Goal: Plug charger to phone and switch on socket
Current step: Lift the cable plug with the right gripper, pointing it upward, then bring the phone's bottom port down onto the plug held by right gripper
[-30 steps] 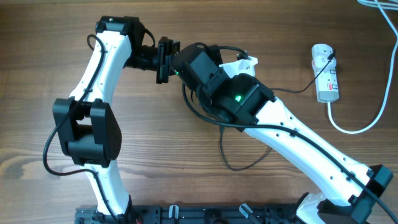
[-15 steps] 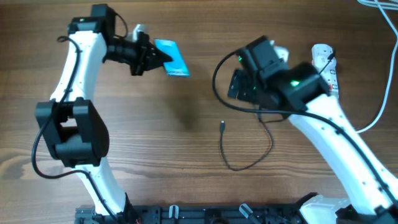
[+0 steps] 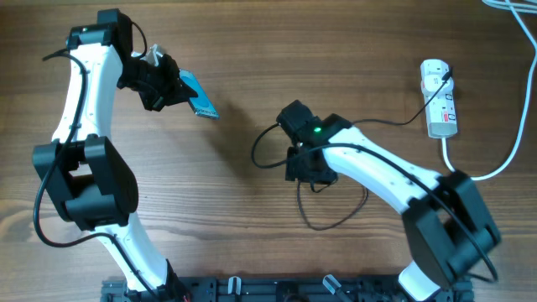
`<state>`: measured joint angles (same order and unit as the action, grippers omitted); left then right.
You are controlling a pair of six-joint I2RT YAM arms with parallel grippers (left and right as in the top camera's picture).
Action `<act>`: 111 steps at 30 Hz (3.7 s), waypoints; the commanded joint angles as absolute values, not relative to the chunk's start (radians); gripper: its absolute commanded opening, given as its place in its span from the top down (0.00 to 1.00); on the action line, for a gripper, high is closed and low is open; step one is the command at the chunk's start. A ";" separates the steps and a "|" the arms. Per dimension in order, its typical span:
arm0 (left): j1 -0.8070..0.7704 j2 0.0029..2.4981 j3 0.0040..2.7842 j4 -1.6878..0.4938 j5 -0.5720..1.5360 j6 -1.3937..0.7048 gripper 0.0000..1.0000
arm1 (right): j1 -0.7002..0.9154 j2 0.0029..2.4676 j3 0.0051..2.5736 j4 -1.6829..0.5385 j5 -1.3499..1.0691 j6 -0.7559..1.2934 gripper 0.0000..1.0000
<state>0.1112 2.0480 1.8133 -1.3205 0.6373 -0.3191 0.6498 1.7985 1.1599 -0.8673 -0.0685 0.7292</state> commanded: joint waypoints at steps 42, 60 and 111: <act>0.109 2.007 1.825 -1.325 0.645 -0.299 0.96 | 0.703 1.928 1.151 -0.793 0.037 0.808 0.85; 0.015 2.007 1.825 -1.243 0.958 -0.133 0.96 | 0.703 1.682 1.191 -0.805 -0.206 0.626 0.96; -0.252 1.902 1.826 -1.171 1.114 0.099 0.96 | 0.692 1.339 1.212 -0.715 -0.146 0.657 0.96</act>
<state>-0.2481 1.9316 1.8133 -1.1664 1.0809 0.0994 0.6956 1.3315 1.1828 -0.7197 -0.1516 0.6502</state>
